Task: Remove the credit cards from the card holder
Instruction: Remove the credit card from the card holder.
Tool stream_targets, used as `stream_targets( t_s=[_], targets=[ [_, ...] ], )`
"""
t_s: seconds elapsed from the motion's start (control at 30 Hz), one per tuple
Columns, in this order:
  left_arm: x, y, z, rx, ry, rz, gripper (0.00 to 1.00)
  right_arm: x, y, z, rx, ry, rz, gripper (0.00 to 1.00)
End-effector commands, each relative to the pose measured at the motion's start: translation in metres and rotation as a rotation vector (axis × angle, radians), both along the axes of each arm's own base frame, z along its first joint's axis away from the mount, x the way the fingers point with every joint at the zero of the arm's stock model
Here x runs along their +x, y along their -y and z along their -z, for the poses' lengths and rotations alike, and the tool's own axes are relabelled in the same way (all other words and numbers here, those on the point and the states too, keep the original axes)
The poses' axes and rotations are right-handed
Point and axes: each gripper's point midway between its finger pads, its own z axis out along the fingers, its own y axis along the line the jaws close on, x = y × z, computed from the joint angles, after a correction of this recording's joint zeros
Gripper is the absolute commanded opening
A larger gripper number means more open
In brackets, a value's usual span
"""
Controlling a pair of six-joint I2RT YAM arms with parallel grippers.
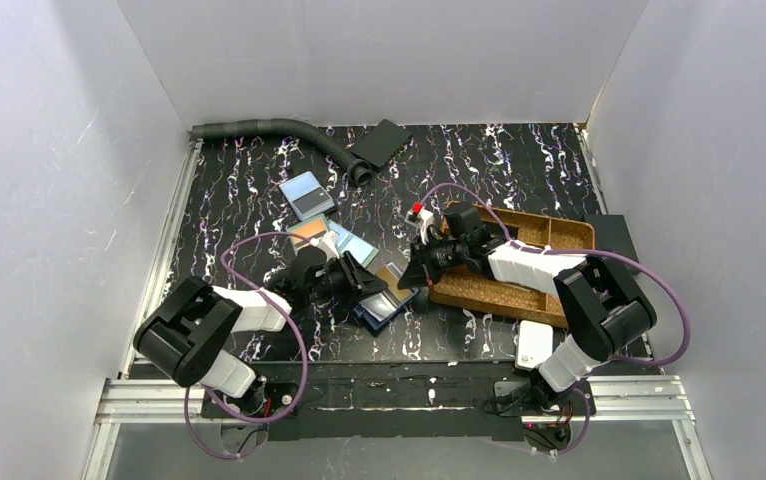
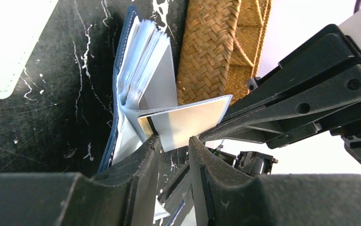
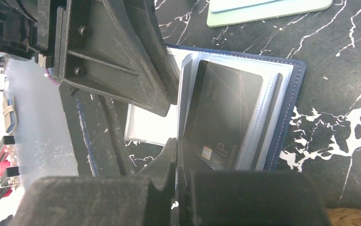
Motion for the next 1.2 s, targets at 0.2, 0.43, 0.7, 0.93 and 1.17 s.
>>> stream_targets(
  t_s=[0.2,0.43,0.7,0.93,1.17],
  targets=[
    [-0.005,-0.011,-0.024,-0.053,0.084,0.0,0.29,-0.004,-0.009,-0.048,0.177,0.011,-0.06,0.01],
    [-0.009,-0.016,-0.03,-0.066,0.112,0.004,0.32,-0.006,-0.009,-0.05,0.198,-0.017,-0.068,0.01],
    [-0.006,-0.01,-0.038,-0.084,0.112,0.023,0.32,-0.007,-0.009,-0.058,0.227,-0.03,-0.07,0.01],
    [-0.009,-0.012,-0.03,-0.08,0.073,0.015,0.33,-0.003,-0.007,-0.06,0.231,-0.031,-0.043,0.01],
    [-0.007,-0.005,-0.033,-0.09,0.065,0.046,0.33,-0.007,-0.008,-0.06,0.246,-0.062,-0.059,0.01]
  ],
)
